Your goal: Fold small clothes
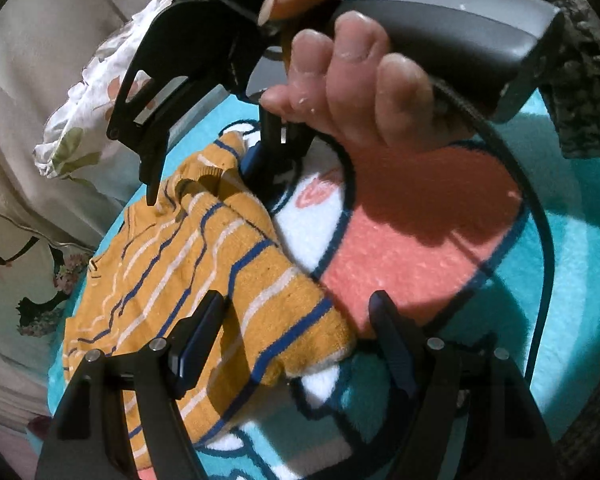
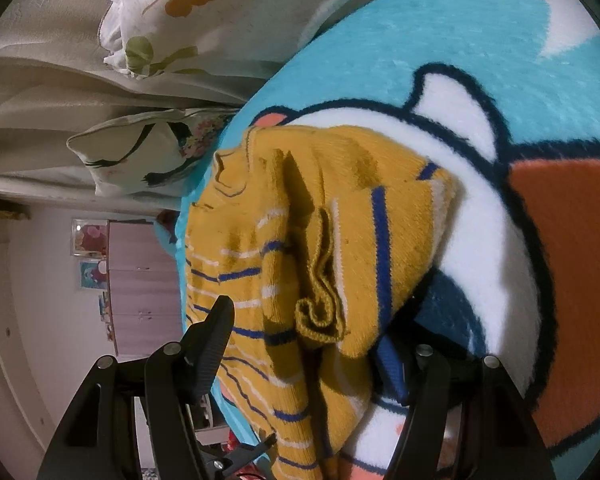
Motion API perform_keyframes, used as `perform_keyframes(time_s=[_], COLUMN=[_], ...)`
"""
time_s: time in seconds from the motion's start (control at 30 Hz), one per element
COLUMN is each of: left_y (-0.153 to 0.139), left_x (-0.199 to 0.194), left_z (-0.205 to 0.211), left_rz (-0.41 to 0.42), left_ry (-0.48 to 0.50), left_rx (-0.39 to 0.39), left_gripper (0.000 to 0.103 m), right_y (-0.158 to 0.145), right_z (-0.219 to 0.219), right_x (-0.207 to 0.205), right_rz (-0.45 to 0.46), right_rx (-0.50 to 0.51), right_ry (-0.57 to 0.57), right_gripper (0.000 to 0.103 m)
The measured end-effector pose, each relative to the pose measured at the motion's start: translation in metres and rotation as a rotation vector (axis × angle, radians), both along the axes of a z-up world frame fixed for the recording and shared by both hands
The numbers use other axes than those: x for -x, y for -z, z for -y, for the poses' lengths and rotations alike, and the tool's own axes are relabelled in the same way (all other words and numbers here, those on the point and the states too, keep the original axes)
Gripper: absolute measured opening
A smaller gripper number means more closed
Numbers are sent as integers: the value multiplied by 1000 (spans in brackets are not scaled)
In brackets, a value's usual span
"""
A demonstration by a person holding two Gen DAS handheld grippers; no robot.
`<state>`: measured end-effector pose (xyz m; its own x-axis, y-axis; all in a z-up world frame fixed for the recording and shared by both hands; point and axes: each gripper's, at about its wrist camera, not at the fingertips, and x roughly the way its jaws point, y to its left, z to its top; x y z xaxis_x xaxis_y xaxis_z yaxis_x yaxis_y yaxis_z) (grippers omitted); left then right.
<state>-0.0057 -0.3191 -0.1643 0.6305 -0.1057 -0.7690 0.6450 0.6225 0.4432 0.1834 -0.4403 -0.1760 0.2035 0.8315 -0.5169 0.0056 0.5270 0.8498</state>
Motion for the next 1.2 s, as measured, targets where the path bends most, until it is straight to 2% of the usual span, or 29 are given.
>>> perform_keyframes(time_s=[0.07, 0.1, 0.13, 0.2, 0.23, 0.27, 0.3, 0.37, 0.53, 0.7, 0.97, 1.2], left_y=[-1, -2, -3, -8, -12, -18, -22, -32, -53, -69, -90, -94], left_x=[-6, -10, -16, -27, -31, -37, -41, -47, -53, -60, -74, -82], left_z=[-4, -5, -8, -17, -23, -31, -37, -52, -81, -117, -192, -249], left_rz=[-50, -84, -115, -163, -190, -235, -258, -304, -340, -350, -394, -441], left_ry=[-17, -35, -61, -124, -152, -191, -219, -274, -334, -357, -393, -413], left_rx=[36, 55, 73, 121, 159, 223, 265, 355, 491, 599, 730, 809], left_gripper=[66, 47, 32, 17, 16, 15, 15, 14, 14, 14, 14, 13], right_y=[0, -1, -1, -3, -5, -7, -7, -8, -29, -67, -109, -123], right_z=[-1, -2, -2, -4, -6, -10, -12, -11, -14, -34, -91, -145], right_x=[-1, -1, -1, 0, 1, 2, 3, 4, 9, 10, 8, -1], right_rz=[7, 11, 15, 24, 31, 41, 42, 32, 59, 110, 151, 162], right_rx=[3, 6, 10, 26, 52, 96, 122, 128, 148, 190, 227, 259], right_ry=[-4, -7, -9, -7, -5, -7, -11, 9, 56, 82, 102, 94], right_gripper=[71, 71, 71, 68, 57, 38, 32, 29, 27, 27, 27, 27])
